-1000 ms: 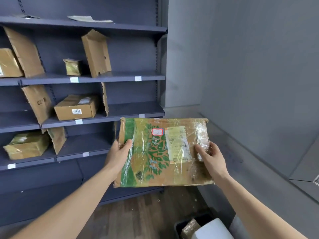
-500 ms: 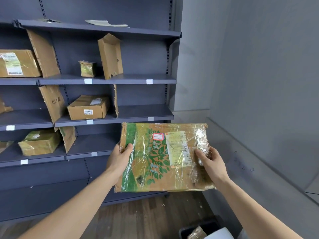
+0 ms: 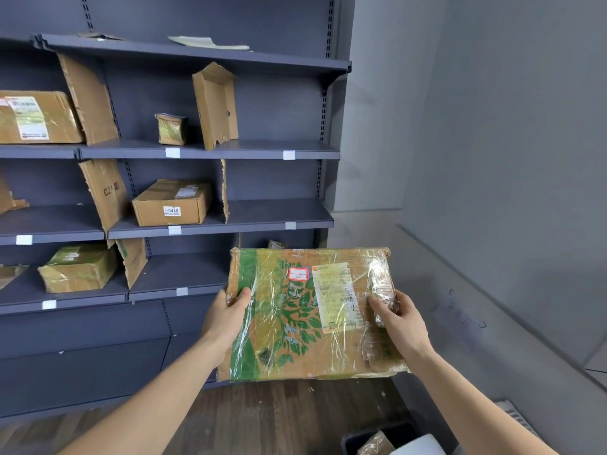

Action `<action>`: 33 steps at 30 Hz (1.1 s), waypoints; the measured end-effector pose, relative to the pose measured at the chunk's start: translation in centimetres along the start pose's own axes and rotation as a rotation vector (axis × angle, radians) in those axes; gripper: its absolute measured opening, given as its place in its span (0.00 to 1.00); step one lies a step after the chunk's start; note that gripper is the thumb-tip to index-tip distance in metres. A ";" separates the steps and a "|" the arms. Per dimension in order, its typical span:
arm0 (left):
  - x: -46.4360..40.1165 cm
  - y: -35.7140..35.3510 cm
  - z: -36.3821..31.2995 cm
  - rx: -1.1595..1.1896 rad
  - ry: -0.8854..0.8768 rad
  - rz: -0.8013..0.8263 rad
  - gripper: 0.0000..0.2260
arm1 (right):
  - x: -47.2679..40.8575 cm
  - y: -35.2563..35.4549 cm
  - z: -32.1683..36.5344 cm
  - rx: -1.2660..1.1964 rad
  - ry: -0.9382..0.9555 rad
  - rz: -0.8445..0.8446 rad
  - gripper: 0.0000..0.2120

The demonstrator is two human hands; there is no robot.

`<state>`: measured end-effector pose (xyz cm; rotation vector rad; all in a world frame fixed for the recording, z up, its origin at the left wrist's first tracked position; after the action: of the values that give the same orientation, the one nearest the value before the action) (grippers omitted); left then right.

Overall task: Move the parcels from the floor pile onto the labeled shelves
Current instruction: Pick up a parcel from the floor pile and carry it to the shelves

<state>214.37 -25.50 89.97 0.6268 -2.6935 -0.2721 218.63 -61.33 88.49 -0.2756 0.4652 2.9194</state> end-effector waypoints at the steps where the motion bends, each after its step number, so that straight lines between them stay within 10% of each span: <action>1: 0.0 0.2 0.3 0.000 0.007 -0.002 0.07 | 0.1 -0.3 -0.2 0.007 -0.008 0.008 0.35; 9: -0.8 2.3 2.2 -0.043 0.077 -0.058 0.23 | 0.3 -2.9 -0.8 0.021 -0.032 0.041 0.34; 33: -5.9 7.1 3.7 0.028 0.122 -0.037 0.26 | -2.0 -10.4 -0.6 0.121 -0.048 0.082 0.36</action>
<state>215.09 -16.20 86.66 0.6788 -2.5752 -0.1996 222.66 -52.09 85.37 -0.1736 0.6579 2.9542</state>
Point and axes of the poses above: each hand's wrist, its own x-axis away from the middle knuckle, its own y-axis out of the back of the hand, z = x × y, the point moved 9 cm from there along -x, towards the middle knuckle, and after that the axes turned 13 degrees about y, right-handed, at the moved point
